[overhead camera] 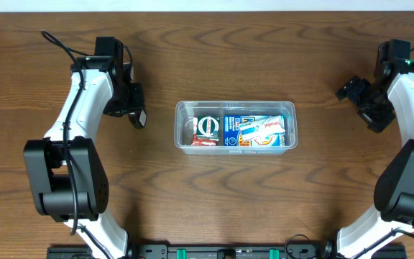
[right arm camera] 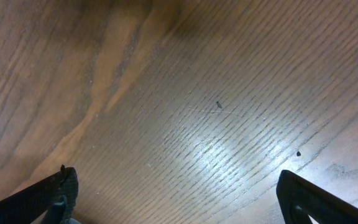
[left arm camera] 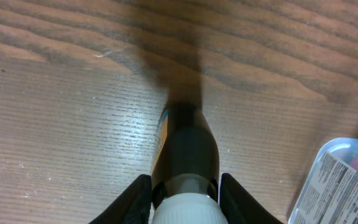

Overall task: Pack container
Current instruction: 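Lower the left gripper onto the dark bottle's white cap and grasp it, then carry the bottle with the left gripper to the container's left end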

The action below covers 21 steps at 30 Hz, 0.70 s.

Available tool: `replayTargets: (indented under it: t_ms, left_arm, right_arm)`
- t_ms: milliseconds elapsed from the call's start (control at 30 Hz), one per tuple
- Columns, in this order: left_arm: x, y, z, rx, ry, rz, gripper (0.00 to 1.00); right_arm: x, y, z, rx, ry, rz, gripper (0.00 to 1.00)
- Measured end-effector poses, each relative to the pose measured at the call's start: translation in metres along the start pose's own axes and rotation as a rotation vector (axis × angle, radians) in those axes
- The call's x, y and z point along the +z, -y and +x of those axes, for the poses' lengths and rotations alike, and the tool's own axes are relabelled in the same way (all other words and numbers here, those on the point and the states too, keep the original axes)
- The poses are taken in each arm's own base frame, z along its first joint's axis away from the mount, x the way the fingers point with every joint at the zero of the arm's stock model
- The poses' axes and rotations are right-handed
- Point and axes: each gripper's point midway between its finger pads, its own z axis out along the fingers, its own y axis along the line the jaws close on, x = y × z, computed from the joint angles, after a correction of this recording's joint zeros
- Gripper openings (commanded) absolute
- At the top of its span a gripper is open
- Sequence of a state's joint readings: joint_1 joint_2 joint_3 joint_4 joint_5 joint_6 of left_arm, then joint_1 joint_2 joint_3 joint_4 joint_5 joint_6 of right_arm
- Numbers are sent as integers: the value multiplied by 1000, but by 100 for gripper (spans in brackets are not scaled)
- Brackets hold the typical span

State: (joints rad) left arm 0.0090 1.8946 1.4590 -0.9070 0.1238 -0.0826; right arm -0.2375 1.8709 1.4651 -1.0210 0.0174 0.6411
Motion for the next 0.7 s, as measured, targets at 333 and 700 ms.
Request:
replayTargets:
  t_ms: [333,700]
  left_arm:
    - [-3,0,4,0,-19,-3,13]
    - [-72,26,10,28,72,106,13]
  right_arm:
    - [0,0,0,0,0,0,99]
    - [0,0,0,0,0,0,99]
